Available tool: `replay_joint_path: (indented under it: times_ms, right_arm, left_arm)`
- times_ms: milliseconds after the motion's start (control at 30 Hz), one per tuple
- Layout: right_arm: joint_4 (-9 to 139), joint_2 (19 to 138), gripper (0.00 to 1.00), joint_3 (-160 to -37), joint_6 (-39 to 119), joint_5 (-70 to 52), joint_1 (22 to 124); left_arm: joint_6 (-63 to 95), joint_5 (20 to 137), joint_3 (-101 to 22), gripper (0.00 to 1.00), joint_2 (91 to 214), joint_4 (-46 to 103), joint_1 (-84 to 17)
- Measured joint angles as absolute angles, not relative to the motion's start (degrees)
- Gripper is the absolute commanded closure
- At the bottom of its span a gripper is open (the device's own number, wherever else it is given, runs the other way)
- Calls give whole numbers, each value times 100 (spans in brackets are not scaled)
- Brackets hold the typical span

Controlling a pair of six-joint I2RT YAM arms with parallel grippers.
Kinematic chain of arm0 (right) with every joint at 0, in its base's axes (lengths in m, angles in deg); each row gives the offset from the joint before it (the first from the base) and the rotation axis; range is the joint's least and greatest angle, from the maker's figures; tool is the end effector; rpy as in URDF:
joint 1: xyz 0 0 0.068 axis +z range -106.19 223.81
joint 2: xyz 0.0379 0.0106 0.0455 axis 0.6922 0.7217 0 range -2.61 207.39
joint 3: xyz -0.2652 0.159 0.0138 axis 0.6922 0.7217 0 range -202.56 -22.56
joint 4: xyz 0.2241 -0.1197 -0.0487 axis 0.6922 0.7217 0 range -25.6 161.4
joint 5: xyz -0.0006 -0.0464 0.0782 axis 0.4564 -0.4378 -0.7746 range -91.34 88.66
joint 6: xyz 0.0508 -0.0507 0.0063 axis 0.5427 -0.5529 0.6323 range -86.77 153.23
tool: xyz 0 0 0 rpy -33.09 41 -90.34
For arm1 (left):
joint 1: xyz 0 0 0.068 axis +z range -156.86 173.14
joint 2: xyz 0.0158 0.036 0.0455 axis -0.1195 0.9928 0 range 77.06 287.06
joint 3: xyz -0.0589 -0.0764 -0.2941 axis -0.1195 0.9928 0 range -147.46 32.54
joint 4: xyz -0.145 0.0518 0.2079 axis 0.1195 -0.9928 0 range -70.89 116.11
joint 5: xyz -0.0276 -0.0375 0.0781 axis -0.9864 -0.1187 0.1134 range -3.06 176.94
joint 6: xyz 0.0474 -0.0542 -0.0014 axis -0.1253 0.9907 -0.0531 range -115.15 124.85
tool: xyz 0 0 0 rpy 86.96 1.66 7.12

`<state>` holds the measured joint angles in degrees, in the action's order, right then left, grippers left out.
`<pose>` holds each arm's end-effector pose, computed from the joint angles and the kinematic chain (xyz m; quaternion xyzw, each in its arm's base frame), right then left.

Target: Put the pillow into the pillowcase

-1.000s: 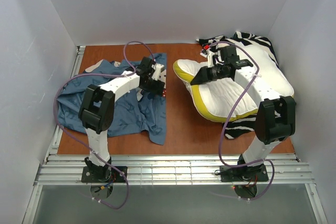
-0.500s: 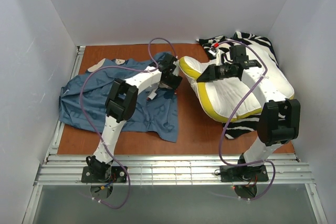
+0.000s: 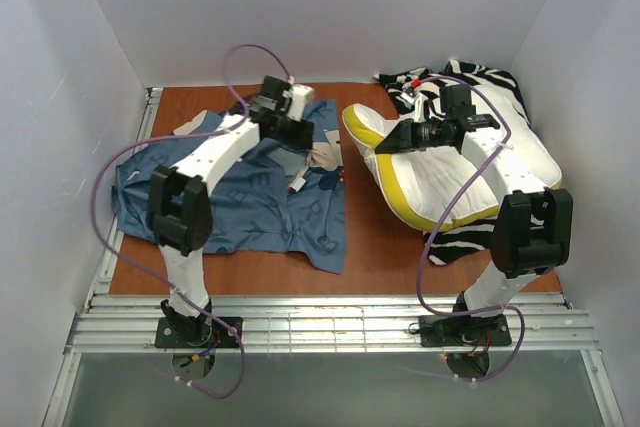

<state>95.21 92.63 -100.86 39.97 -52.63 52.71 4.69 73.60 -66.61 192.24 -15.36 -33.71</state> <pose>0.3599 0.1033 0.3185 -0.1718 0.8378 0.4442 0.2669 0.4118 -0.2240 0.2662 0.2543 0.9196 -0.1726 0.2447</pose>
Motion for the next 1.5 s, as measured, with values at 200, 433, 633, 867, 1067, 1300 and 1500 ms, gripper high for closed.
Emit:
replay_joint_path:
  times_ms: [200,433,633,867,1067,1300,1500]
  right_arm:
    - [9353,9265,99,-10084,4191,-5245,5350]
    - [9150,9267,99,-9900,4325,-5224,5402]
    - [9077,9269,99,-9767,4338,-5154,5523]
    - [9021,9269,99,-9728,4338,-5119,5560]
    - [8981,9269,99,-9677,4338,-5112,5610]
    - [8964,9271,99,-9669,4336,-5106,5708]
    - [8951,9567,99,-9811,4290,-5112,6314]
  left_arm:
    - [519,8531,-5962,30,17764,-1442,-2834]
    - [904,9486,-5693,29,18673,-1453,-3188]
    - [1022,10358,-5693,31,19396,-1484,-3562]
    - [1022,11313,-5649,36,19656,-1619,-3610]
    - [913,11705,-5315,59,19582,-1628,-3367]
    - [836,11106,-5140,100,18946,-1669,-2954]
    - [829,9954,-4941,100,17501,-1471,-2639]
